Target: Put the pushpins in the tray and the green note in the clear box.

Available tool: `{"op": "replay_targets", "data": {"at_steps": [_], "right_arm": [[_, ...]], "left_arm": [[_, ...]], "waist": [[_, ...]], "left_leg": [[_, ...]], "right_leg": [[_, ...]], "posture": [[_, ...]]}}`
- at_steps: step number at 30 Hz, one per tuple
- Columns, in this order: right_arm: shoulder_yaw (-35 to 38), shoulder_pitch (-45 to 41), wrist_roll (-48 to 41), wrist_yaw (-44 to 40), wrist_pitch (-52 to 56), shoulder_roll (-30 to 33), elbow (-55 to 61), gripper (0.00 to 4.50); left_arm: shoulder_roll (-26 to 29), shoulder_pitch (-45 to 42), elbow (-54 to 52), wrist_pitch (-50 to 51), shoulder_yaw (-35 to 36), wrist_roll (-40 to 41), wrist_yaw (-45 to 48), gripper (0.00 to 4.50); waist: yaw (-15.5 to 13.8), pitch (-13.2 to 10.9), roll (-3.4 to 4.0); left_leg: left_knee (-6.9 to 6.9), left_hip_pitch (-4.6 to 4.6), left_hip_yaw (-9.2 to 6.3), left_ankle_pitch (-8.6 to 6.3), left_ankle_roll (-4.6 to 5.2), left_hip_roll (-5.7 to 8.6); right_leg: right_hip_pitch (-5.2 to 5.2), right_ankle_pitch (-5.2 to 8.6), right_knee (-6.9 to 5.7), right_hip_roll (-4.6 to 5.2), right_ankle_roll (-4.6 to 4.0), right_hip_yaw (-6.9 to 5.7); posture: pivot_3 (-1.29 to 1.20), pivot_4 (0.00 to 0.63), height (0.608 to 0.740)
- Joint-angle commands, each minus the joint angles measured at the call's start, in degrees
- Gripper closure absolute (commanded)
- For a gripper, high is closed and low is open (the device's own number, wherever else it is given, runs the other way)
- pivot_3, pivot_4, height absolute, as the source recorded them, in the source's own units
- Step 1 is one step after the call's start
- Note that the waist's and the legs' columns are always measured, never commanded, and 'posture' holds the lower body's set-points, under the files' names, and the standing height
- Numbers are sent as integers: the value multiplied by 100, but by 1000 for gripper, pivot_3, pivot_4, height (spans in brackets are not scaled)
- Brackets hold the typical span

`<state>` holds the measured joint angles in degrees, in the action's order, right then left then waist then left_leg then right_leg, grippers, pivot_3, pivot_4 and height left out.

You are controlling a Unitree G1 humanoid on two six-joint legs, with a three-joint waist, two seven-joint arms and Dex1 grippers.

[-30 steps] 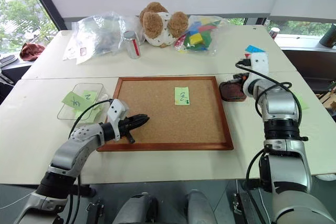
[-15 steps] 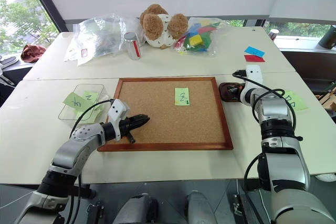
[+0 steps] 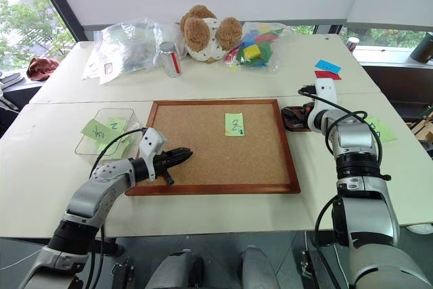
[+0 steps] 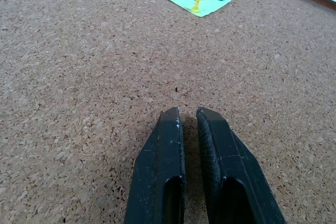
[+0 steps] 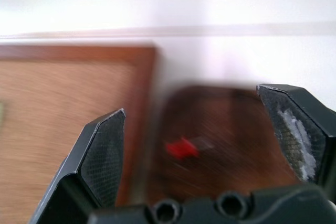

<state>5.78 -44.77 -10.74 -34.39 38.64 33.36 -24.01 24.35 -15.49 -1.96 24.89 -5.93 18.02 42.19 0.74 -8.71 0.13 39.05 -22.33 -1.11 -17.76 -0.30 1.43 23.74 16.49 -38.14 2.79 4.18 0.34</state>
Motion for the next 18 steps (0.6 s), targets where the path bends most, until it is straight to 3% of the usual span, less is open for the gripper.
{"op": "replay_targets", "data": {"at_steps": [1, 8, 12, 18], "right_arm": [[-285, 234, -375, -500, 621, 98, 1352, 148], [-977, 643, -622, -556, 1076, -454, 2849, 148], [-1391, 688, -463, -451, 1008, -683, 2962, 1379], [-1717, 751, -192, -446, 671, -675, 2633, 1379]], "left_arm": [[51, 104, 92, 118, -8, -64, 2, 4028], [61, 84, 103, 118, -18, -66, 25, 4028], [64, 94, 77, 134, -14, -65, 14, 4028], [74, 158, -9, 175, 10, -56, -25, 4028]], "waist": [[-3, 0, 0], [9, 0, 0], [2, 0, 0], [2, 0, 0]], "left_leg": [[0, 0, -2, -1, 0, 0], [-1, 0, -3, -1, 1, -2], [-2, -1, -5, -2, 1, -1], [-3, -1, -5, -2, 0, -1]], "right_leg": [[-1, 0, 0, 0, 0, 0], [1, 0, 2, 1, 0, 0], [2, 0, 4, 2, -1, -1], [2, 1, 6, 2, -1, -1]], "posture": [[0, 150, 740], [0, 150, 740], [0, 150, 740], [0, 150, 740]]}}
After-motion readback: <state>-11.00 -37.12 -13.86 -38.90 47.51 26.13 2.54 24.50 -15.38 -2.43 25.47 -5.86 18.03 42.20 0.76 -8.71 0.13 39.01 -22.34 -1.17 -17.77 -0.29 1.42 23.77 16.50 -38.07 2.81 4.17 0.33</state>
